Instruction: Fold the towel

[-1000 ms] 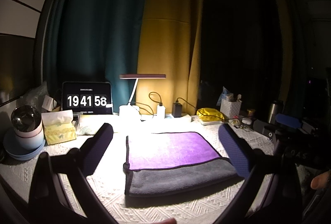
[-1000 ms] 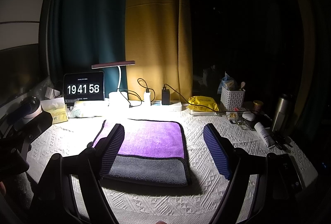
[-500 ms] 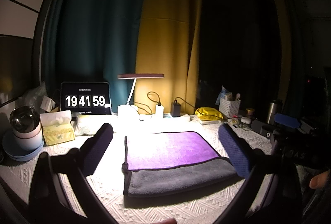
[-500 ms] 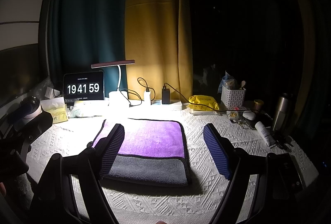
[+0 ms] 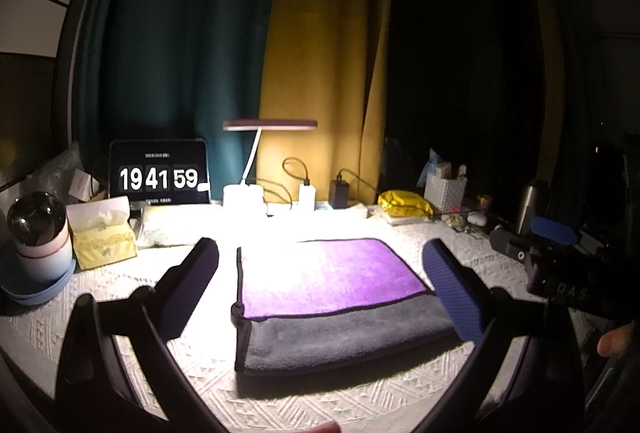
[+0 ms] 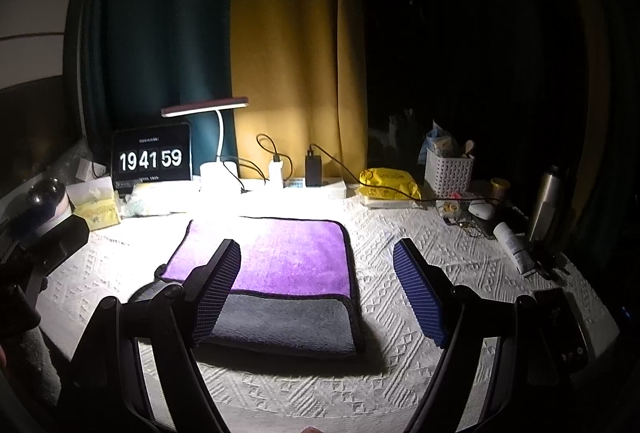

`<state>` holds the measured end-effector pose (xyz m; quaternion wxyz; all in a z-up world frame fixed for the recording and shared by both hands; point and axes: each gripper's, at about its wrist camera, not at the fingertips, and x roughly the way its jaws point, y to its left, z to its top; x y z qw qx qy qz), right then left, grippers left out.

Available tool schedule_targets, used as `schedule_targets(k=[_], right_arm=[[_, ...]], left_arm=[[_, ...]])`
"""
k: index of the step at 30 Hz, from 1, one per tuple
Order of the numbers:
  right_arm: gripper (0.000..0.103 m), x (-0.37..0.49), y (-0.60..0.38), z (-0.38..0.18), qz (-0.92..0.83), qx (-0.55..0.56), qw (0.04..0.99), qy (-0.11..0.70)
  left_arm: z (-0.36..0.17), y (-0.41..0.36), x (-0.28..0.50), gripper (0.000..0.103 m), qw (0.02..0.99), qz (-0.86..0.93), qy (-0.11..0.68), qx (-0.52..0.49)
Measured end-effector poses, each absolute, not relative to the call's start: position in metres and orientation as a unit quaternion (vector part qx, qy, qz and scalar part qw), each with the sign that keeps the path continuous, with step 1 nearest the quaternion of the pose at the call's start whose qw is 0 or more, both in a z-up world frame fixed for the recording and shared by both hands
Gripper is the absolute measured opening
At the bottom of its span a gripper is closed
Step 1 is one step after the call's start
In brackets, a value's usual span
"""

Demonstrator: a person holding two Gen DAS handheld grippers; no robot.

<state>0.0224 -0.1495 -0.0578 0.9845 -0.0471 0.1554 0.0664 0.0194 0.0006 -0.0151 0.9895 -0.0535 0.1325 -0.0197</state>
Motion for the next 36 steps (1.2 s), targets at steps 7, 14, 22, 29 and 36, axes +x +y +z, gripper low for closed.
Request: schedule_targets(k=[7,14,22,29,36], right_arm=[[0.082,0.046,-0.161,-0.069,0.058,-0.04,0.98,0.184],[0.082,0.068,-0.169,-0.084,0.058,-0.034,0.973,0.22],[0.082,0.09,-0.177,-0.102,0.063,-0.039,0.966,0.249],[0.077,0.113,-0.186,-0.118,0.083,-0.043,0.957,0.276],[0.063,0.139,-0.188,-0.136,0.105,-0.041,0.944,0.311]], left_arm=[[-0.034,0.008,0.048,0.102,0.982,-0.019,0.18,-0.054],[-0.052,0.015,0.069,0.101,0.974,-0.014,0.216,-0.064],[-0.073,0.028,0.093,0.101,0.96,-0.007,0.263,-0.092],[-0.102,0.044,0.125,0.101,0.936,-0.017,0.329,-0.12],[-0.128,0.052,0.144,0.087,0.916,-0.035,0.375,-0.14]])
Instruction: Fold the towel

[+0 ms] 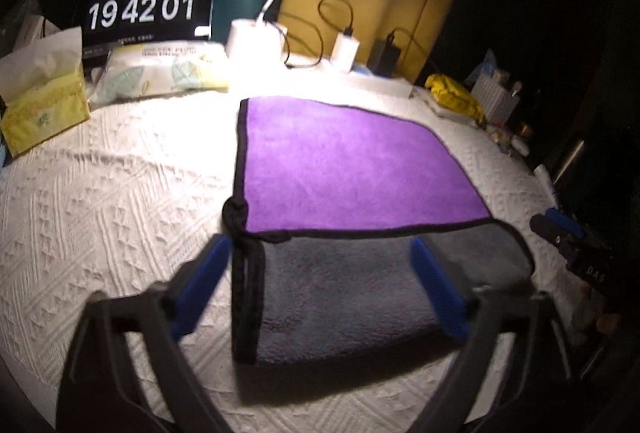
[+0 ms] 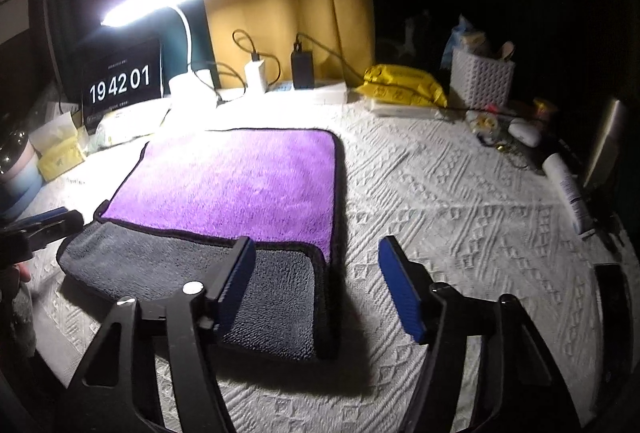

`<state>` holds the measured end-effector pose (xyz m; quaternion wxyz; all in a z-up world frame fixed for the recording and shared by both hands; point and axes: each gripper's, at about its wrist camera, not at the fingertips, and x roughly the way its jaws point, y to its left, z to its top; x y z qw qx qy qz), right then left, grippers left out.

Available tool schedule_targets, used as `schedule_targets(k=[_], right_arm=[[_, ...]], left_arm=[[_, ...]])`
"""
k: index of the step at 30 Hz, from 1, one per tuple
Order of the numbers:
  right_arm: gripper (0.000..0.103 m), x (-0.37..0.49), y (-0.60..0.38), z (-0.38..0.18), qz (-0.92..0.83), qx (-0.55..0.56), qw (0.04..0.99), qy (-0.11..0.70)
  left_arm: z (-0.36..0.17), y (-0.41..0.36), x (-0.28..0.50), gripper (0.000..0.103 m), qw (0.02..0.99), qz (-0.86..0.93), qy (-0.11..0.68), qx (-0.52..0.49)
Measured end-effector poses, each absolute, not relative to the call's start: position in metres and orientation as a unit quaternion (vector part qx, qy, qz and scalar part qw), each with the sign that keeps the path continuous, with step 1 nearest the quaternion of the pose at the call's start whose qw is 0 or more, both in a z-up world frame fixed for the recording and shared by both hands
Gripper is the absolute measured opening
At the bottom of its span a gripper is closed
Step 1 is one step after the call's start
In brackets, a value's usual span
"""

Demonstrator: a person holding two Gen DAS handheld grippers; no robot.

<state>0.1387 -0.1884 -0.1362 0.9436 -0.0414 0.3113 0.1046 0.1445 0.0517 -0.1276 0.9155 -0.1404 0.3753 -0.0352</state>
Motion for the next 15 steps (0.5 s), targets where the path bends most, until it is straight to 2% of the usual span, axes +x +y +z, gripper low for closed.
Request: schedule_targets(k=[3,5,8,10,15], right_arm=[[0.055,0.147,-0.19,-0.143,0.116,-0.035,0.937,0.326],[0.051,0.152,-0.192,-0.147,0.123,-0.029,0.933,0.337],[0.046,0.157,-0.193,-0.153,0.127,-0.027,0.929,0.348],[0.04,0.161,-0.193,-0.156,0.124,-0.032,0.926,0.355],[0.037,0.165,-0.19,-0.16,0.125,-0.046,0.922,0.362]], left_arm=[[-0.134,0.053,0.149,0.084,0.91,-0.035,0.388,-0.144],[-0.138,0.053,0.152,0.07,0.907,-0.03,0.396,-0.14],[-0.143,0.055,0.154,0.059,0.902,-0.025,0.407,-0.141],[-0.144,0.056,0.155,0.056,0.9,-0.021,0.412,-0.142],[-0.146,0.058,0.156,0.052,0.897,-0.017,0.419,-0.139]])
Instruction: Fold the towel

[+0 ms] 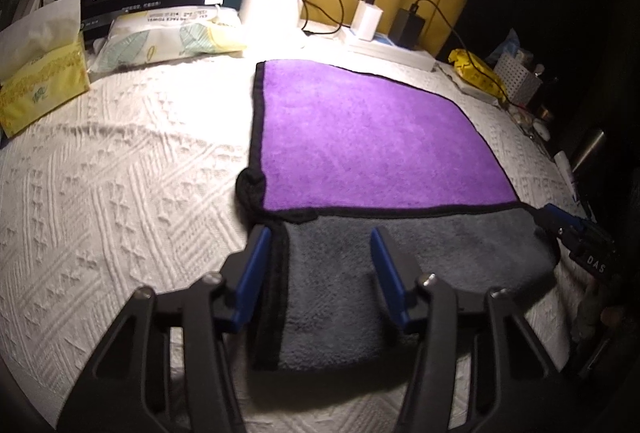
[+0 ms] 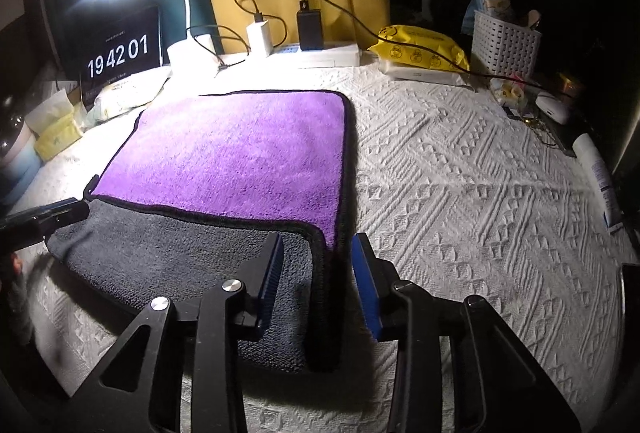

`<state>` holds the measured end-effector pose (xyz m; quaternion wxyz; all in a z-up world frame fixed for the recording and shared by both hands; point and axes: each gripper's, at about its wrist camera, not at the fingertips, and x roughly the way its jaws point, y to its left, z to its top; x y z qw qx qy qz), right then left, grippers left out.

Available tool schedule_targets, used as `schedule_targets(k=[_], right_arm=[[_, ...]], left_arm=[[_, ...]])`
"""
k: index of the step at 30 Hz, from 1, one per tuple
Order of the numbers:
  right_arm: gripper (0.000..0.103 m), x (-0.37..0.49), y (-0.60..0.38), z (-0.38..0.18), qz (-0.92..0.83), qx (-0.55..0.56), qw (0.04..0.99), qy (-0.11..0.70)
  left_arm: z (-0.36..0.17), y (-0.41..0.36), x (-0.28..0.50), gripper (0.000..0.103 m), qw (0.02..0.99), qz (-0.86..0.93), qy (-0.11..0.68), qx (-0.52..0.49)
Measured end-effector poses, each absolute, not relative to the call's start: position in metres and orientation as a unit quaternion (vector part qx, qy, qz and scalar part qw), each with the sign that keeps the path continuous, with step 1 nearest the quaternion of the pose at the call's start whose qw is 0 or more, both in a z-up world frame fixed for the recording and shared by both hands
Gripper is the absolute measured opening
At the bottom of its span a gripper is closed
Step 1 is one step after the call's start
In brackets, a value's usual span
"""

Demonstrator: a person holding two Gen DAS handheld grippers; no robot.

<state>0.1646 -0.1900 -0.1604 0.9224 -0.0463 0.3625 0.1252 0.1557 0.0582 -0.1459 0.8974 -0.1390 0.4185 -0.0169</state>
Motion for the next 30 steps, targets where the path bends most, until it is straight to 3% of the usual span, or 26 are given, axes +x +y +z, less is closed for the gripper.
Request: schedule_targets(k=[5,8,13,19,30], right_arm=[[0.035,0.169,-0.187,-0.168,0.122,-0.049,0.916,0.379],[0.016,0.168,-0.184,-0.17,0.126,-0.055,0.914,0.383],[0.008,0.168,-0.18,-0.174,0.128,-0.063,0.91,0.389],[0.005,0.16,-0.174,-0.165,0.126,-0.081,0.918,0.367],[0.005,0.148,-0.168,-0.13,0.121,-0.1,0.937,0.312]], left_arm=[[-0.149,0.057,0.155,0.05,0.895,-0.02,0.425,-0.131],[-0.149,0.055,0.154,0.049,0.897,-0.02,0.425,-0.123],[-0.15,0.058,0.153,0.023,0.897,-0.011,0.426,-0.119],[-0.145,0.055,0.147,0.011,0.902,-0.018,0.416,-0.117],[-0.114,0.053,0.142,0.009,0.921,-0.026,0.372,-0.113]])
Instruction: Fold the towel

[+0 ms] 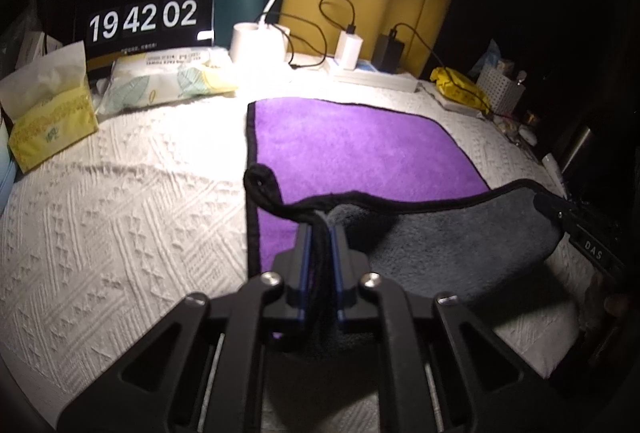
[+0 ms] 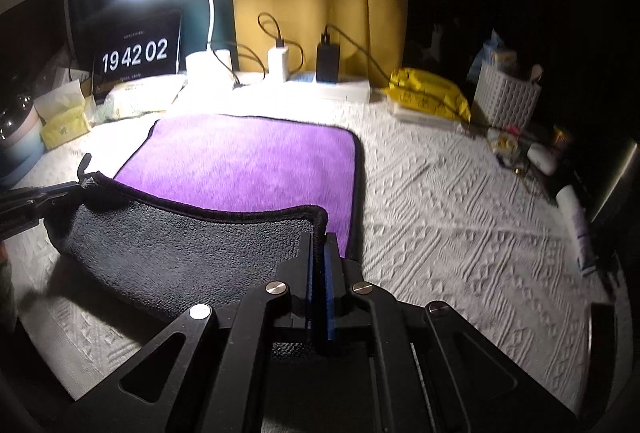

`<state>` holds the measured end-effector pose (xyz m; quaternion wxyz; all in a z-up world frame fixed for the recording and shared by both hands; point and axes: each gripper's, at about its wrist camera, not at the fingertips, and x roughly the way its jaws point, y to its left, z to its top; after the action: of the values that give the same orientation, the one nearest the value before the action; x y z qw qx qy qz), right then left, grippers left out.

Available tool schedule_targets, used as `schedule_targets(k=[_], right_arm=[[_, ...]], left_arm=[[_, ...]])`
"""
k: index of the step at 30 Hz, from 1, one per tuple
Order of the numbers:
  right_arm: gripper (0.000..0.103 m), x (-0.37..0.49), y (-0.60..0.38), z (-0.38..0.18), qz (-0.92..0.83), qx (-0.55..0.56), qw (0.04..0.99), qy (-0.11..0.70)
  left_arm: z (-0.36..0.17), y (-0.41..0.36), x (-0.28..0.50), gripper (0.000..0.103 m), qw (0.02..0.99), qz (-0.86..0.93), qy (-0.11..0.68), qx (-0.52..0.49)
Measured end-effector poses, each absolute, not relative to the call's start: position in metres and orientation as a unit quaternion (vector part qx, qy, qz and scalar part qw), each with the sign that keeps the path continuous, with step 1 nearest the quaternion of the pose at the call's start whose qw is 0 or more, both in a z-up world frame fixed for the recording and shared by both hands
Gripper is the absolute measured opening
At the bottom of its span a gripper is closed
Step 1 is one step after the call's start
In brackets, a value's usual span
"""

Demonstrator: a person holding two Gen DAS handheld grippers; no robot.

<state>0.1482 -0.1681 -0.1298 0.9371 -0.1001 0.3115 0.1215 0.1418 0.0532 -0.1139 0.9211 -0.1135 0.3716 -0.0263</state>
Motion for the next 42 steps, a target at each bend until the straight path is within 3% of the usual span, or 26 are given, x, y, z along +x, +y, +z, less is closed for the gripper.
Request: schedule_targets(k=[22,42], right_arm=[[0.005,0.182,-0.165,-0.093,0.119,-0.101,0.953,0.259],[0.005,0.221,-0.16,-0.094,0.104,-0.103,0.958,0.246]], left_arm=[[-0.086,0.06,0.17,0.009,0.947,-0.012,0.31,-0.086],[-0.077,0.07,0.208,0.009,0.957,-0.006,0.283,-0.071]])
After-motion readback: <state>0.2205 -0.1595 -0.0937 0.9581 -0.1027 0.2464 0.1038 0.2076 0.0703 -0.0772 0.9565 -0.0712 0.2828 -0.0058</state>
